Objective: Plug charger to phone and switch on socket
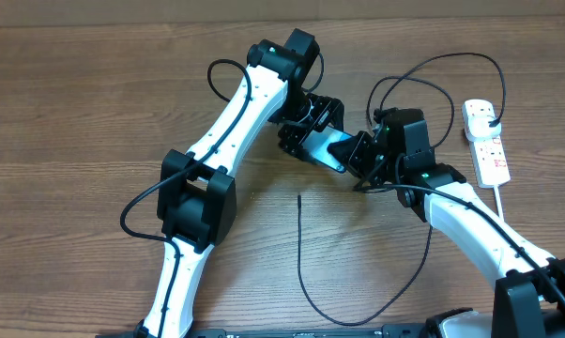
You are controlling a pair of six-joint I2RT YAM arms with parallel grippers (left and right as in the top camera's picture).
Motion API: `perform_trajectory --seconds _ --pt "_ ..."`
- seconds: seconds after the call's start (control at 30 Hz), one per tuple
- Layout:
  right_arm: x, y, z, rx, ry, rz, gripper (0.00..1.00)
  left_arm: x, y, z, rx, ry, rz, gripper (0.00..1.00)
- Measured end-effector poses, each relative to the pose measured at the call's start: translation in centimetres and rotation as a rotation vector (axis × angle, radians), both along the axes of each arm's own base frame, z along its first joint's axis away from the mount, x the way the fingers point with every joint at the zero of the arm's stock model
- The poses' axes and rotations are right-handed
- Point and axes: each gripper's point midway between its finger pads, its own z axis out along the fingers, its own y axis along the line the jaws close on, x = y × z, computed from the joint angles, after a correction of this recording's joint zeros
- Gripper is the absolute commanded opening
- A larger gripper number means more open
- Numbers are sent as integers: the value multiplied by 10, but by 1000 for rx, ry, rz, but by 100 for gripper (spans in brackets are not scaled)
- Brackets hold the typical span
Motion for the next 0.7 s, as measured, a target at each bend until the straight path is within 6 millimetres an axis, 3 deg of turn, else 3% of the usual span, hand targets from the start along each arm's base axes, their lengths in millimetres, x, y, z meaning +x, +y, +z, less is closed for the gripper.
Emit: perform_trajectory --seconds 0.4,0.7 --pt "0 -2 -3 -10 8 -6 4 2 0 1 -5 -7 2 100" --pt "9 -23 -3 -1 18 -72 4 16 16 4 -48 -57 -38 98"
